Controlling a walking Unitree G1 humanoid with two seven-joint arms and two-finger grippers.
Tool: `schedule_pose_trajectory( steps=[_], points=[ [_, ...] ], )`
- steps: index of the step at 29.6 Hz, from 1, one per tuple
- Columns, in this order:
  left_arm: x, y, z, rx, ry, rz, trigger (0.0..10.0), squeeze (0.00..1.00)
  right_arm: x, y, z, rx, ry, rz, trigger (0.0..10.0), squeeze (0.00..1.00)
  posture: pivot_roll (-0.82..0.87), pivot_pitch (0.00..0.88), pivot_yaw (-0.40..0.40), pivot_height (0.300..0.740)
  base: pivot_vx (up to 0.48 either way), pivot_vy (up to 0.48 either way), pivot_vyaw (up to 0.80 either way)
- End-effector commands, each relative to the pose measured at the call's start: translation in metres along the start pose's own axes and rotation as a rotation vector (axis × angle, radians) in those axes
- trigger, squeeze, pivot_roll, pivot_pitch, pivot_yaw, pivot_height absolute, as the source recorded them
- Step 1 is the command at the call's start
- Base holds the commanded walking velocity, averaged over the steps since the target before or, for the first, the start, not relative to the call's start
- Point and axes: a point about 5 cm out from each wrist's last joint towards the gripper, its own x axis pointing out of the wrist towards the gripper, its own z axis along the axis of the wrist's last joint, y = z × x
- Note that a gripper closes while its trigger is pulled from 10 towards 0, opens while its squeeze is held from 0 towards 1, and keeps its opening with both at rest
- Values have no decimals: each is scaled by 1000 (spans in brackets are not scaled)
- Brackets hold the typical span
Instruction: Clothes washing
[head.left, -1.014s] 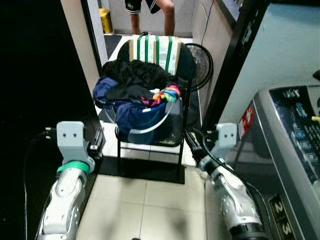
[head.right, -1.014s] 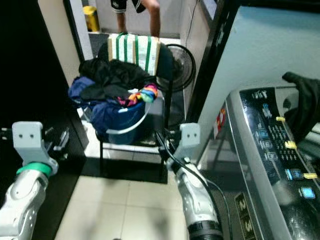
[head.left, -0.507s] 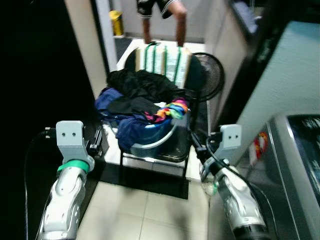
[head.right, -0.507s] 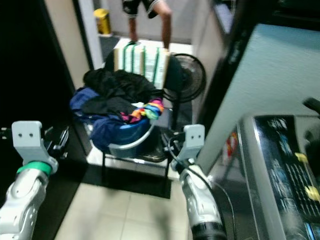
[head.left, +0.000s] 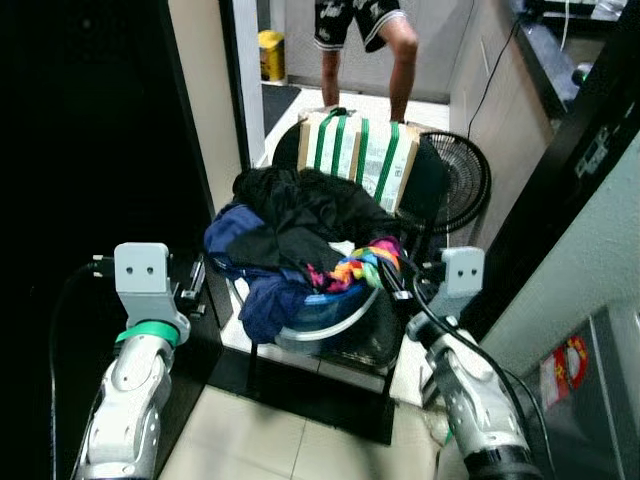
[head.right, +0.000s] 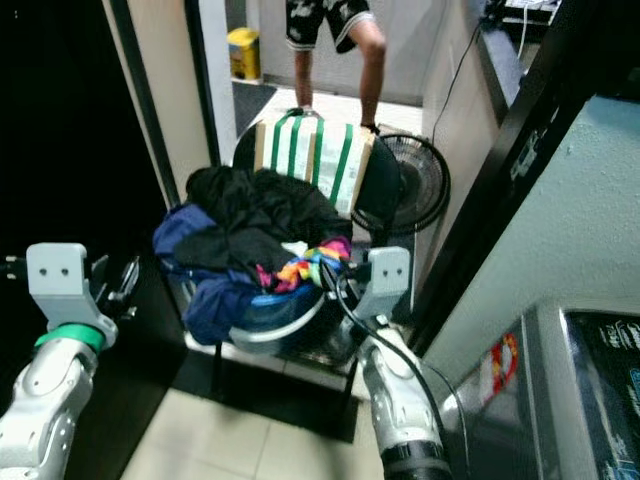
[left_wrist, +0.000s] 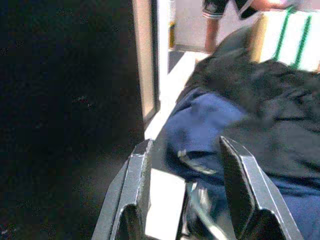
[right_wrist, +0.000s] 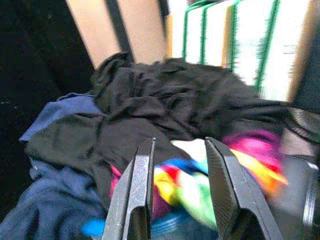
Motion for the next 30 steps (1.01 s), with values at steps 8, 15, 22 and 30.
schedule_pose_trajectory(
  steps=[8, 15, 22, 30],
  points=[
    [0, 3, 0, 7, -1, 10, 10000, 0, 1, 1, -1, 12, 4, -3, 10000, 0, 119, 22, 48, 740, 377, 0, 200],
    [-1, 3, 0, 5, -2, 10, 10000, 0, 1, 3, -1, 24, -7, 8, 10000, 0, 119, 22, 48, 740, 371, 0, 0],
    [-4, 4, 3, -43, -19, -2, 10000, 0, 1, -4, -4, 73, 9, -51, 10000, 275, 130, 32, 43, 740, 200, 0, 0],
    [-4, 4, 4, -41, -19, -9, 10000, 0, -3, -8, -10, 62, 46, -64, 10000, 1000, 130, 34, 44, 740, 0, 0, 0]
  ],
)
